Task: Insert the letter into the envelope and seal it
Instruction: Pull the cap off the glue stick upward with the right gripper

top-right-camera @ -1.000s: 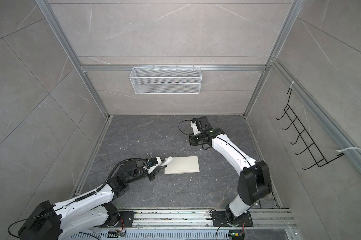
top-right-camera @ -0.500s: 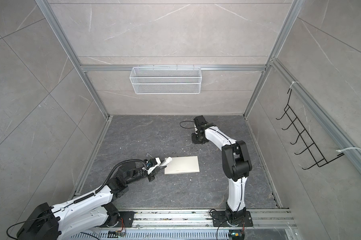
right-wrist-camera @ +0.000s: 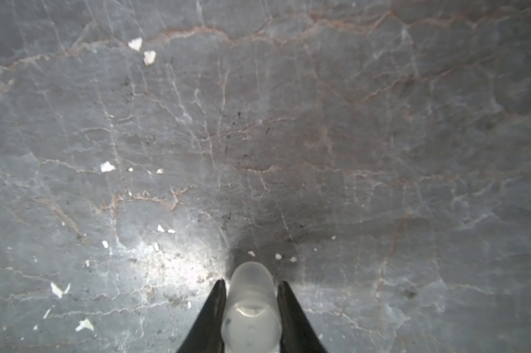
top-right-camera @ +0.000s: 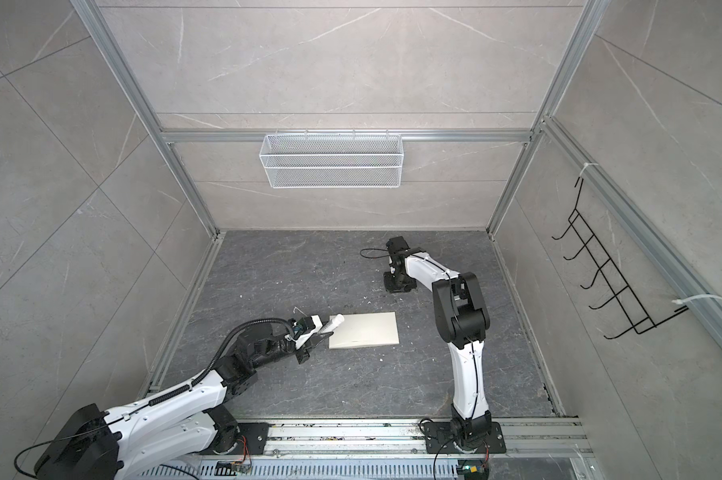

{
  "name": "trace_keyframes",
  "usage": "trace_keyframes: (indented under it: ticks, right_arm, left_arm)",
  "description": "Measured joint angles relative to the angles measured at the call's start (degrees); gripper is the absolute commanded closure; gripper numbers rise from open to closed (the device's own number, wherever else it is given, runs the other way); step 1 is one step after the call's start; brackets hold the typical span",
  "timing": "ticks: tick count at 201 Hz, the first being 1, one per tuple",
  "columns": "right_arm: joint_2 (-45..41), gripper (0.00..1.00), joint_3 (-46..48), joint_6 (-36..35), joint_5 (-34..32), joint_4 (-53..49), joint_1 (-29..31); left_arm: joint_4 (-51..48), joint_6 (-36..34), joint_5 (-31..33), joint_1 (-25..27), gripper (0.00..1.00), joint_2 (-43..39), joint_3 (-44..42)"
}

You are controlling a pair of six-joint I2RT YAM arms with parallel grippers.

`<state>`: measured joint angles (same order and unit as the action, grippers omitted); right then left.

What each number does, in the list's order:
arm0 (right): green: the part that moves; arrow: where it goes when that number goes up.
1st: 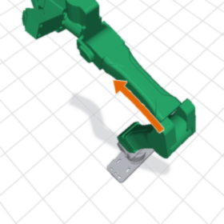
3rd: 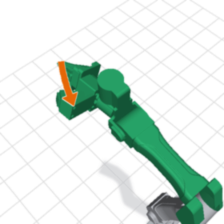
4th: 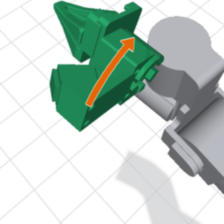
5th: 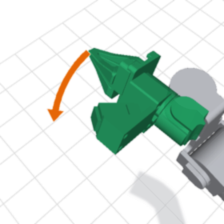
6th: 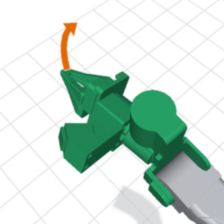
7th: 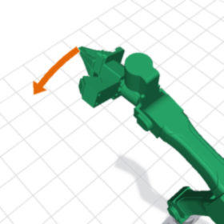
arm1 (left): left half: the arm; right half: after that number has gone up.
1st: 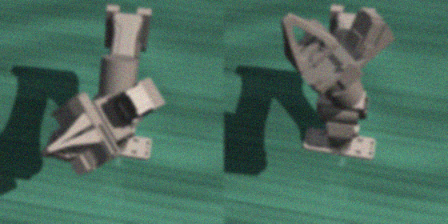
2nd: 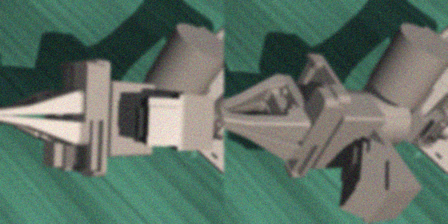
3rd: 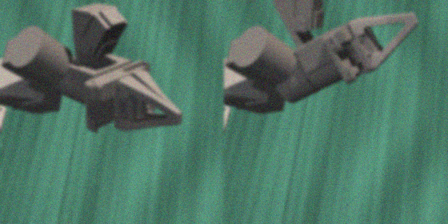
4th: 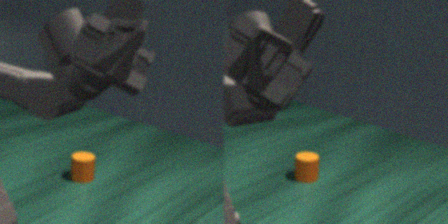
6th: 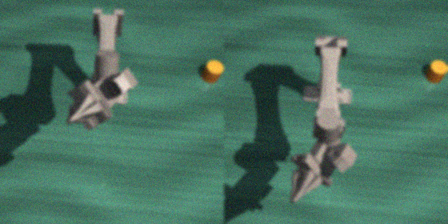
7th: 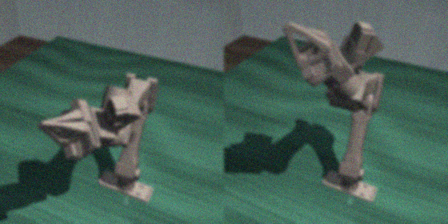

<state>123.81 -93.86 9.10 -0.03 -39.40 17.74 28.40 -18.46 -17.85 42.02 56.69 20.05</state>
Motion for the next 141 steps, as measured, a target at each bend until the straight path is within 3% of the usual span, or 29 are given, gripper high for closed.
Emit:
trace_keyframes:
  ticks: [48,82,109,141]
  right_arm:
    - [0.6,0.37,-0.2,-0.2,0.2,-0.7,-0.1]
    - [-1.5,0.31,2.1,-0.1,0.7,-0.4,-0.1]
    - [-13.0,0.25,11.2,0.5,4.5,2.0,-0.1]
    - [-35.1,0.15,22.8,2.0,13.4,10.0,-0.1]
  left_arm:
    - [0.0,0.0,0.0,0.0,1.0,0.4,0.0]
    - [0.4,1.0,0.5,0.0,1.0,0.7,0.0]
    - [2.3,3.1,1.0,0.1,1.0,1.2,0.0]
    - [4.5,5.3,1.2,0.1,1.0,1.9,0.0]
